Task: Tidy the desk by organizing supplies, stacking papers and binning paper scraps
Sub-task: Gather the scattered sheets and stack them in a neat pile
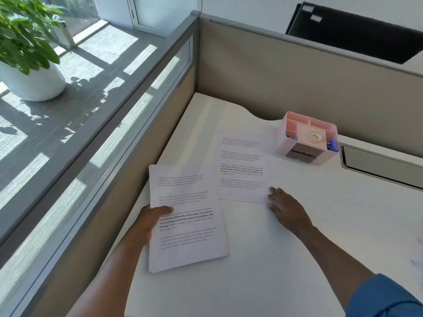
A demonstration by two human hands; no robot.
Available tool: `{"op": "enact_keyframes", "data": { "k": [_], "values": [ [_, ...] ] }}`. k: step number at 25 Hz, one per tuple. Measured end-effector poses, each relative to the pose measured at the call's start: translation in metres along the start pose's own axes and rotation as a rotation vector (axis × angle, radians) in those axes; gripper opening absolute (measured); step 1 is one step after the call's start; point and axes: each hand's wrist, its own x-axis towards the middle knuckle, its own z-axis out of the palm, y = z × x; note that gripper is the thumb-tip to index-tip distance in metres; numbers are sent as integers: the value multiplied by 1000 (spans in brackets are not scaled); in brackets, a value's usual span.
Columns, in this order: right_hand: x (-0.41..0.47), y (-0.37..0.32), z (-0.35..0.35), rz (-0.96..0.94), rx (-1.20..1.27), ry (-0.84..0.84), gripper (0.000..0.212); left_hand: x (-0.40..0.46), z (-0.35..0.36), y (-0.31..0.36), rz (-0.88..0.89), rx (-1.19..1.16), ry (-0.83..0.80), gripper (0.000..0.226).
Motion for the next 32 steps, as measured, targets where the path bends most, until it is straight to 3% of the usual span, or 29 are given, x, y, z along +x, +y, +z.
{"op": "enact_keyframes", "data": {
  "k": [3,7,9,13,18,24,27,32],
  "values": [
    [-24,12,-7,-49,-10,37,49,1,1,-1,14,5,12,20],
    [-44,17,-14,41,31,219,23,-1,2,-6,44,28,32,20],
    [-42,0,-13,253,138,255,34,-2,2,-8,53,33,43,21],
    [-21,-43,-8,571,75,88,80,-5,4,-10,66,47,46,22],
    [-11,-62,-16,697,124,-5,79,-7,4,-15,76,50,70,22],
    [-30,-53,-9,643,153,36,64,-7,5,-22,112,87,90,23],
    [-43,-44,-4,672,414,65,45,-10,5,-23,111,83,80,23],
    [-60,-33,-6,725,1065,75,16,-14,3,-24,108,84,68,22]
  ]
}}
